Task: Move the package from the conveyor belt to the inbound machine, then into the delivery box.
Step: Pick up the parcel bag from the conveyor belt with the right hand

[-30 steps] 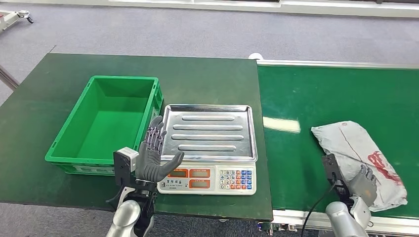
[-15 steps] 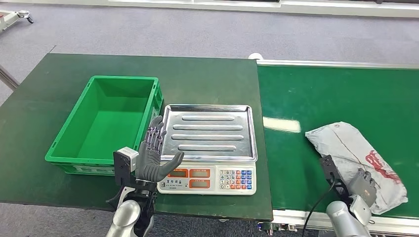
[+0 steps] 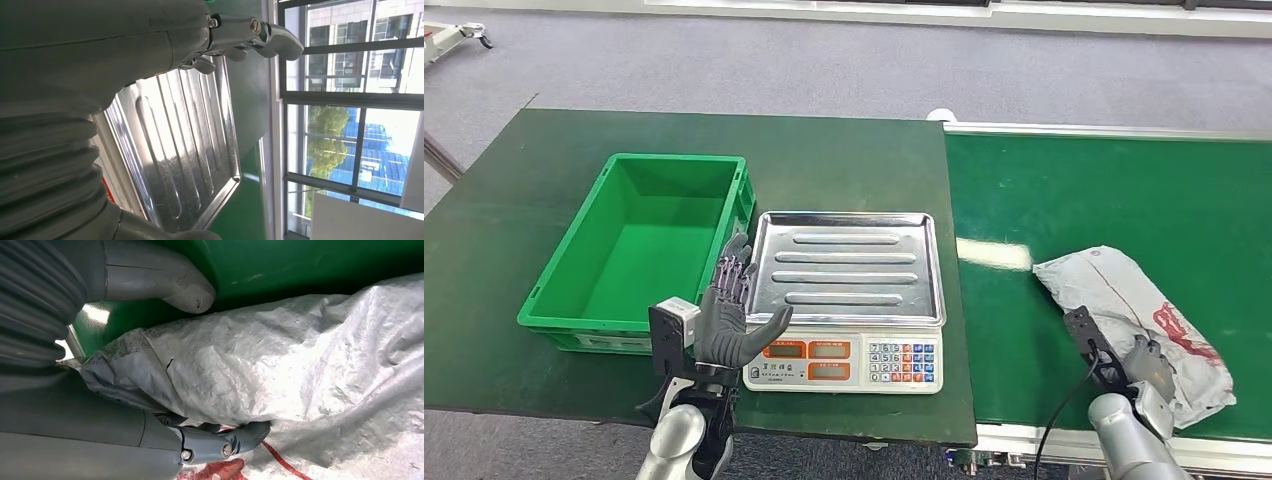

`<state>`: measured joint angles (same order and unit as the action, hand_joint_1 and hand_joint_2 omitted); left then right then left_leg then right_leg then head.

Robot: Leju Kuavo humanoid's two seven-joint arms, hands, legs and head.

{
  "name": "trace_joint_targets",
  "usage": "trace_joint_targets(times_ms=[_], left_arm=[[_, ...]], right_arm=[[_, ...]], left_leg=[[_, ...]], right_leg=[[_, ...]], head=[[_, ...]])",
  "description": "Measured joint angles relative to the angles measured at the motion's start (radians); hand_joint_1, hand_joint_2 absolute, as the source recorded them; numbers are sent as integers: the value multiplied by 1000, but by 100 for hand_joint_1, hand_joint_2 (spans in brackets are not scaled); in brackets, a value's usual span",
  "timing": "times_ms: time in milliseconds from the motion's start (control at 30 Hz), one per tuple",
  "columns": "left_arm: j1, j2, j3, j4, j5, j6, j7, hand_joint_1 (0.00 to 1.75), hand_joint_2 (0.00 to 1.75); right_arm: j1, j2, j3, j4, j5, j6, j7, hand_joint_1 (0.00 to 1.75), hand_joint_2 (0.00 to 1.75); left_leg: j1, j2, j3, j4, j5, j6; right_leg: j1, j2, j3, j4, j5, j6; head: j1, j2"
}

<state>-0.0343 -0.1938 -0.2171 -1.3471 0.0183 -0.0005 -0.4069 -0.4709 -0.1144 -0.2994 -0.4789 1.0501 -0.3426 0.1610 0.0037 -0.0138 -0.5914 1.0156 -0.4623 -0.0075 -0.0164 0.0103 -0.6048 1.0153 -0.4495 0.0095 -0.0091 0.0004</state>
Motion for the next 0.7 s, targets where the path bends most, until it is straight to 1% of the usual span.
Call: trace_joint_targets(times_ms=[133,333,700], left_arm=[[4,1,5,-5,1,0,-2,0,175],[13,1,6,-14,2,0,-5,0,175],[18,1,6,-20,3,0,-9,0,175]], right_arm=[[-1,4,3,10,-9,-4,-20,175,175],[-10,6,3,18,-21,-3,-48,175,175],[-29,6,3,19,-24,-1,-55,175,175]], left_leg=[[0,0,0,0,0,0],[0,0,1,0,0,0],[0,0,2,0,0,0]], right_leg=[[0,-1,0,0,0,0],[0,-1,1,0,0,0],[1,0,1,0,0,0]], head=[[0,0],[0,0],[0,0]])
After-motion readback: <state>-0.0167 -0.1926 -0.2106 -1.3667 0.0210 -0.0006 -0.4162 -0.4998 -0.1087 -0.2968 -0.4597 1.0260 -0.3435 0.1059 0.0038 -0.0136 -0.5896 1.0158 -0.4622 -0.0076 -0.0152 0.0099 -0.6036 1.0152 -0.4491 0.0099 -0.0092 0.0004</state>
